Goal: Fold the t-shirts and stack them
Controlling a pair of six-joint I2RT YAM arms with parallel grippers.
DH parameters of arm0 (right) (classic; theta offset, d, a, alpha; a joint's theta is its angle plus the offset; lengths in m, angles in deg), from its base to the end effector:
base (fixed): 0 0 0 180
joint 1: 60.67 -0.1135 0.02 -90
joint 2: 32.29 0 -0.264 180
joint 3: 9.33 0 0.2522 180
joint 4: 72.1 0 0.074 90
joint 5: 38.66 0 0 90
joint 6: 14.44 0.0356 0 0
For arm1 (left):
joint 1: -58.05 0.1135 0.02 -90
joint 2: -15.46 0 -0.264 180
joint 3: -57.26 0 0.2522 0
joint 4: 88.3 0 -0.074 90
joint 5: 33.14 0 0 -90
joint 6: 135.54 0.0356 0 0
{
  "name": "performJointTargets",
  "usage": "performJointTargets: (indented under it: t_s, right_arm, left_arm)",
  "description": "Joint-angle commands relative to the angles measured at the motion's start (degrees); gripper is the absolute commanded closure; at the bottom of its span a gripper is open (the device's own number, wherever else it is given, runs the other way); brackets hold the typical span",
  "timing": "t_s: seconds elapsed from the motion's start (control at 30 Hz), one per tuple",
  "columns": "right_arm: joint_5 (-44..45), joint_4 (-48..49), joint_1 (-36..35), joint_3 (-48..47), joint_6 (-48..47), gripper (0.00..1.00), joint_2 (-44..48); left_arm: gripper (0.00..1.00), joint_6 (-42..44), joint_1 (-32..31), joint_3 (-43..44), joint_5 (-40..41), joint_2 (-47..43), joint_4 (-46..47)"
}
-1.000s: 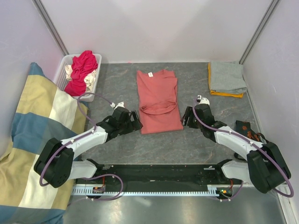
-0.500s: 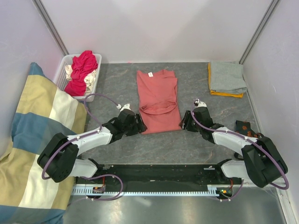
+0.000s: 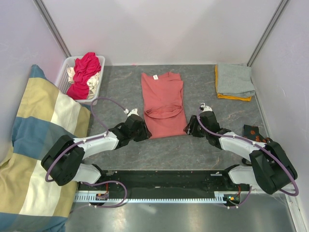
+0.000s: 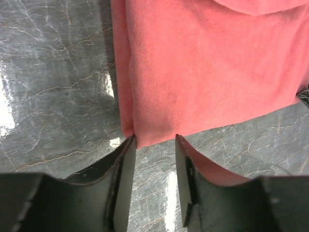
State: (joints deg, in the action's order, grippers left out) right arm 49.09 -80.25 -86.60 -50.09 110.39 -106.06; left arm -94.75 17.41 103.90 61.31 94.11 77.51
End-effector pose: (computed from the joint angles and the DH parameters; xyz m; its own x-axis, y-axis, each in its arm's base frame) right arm 0.2154 0.1063 0.1575 -0.7506 0.2696 -0.6032 -0.0424 0.8914 0.4512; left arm 0.1973 -0.1657 0.1596 -0.8186 -0.2922 -0.4946 -0.0171 0.8730 -0.4874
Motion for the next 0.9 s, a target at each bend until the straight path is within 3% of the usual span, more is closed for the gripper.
performJointTargets:
  t_s: [0.0, 0.1, 0.5, 0.63, 0.73, 0.8, 0.87]
  right_arm:
    - [-1.1, 2.21, -0.78, 1.43, 0.94, 0.47, 0.48]
    - [-1.36, 2.39, -1.05, 1.69, 1.12, 0.48, -0.05]
    - [-1.1, 3.97, -1.75, 2.39, 1.29, 0.53, -0.93]
    - [-1.54, 4.85, -1.93, 2.48, 1.29, 0.75, -2.16]
    - [-1.8, 4.94, -2.37, 2.39, 1.29, 0.91, -2.25]
    - [-2.06, 4.68, -2.72, 2.48, 1.56, 1.0, -1.72]
    - [-2.24, 4.24, -3.33, 2.4, 1.65, 1.0, -1.2]
  left_arm:
    - [0.59, -1.59, -0.49, 0.52, 1.53, 0.97, 2.45]
    - [0.65, -1.68, -0.49, 0.16, 1.53, 1.42, 2.8]
    - [0.71, -1.85, -0.84, -0.98, 1.53, 3.35, 4.21]
    - [0.8, -1.85, -0.93, -1.16, 1.53, 3.7, 4.38]
    - [0.95, -1.85, -0.93, -1.24, 1.62, 3.79, 4.38]
    - [0.98, -1.77, -0.93, -1.16, 1.35, 3.96, 3.95]
    - [0.98, -1.59, -1.02, -0.89, 1.27, 3.88, 3.16]
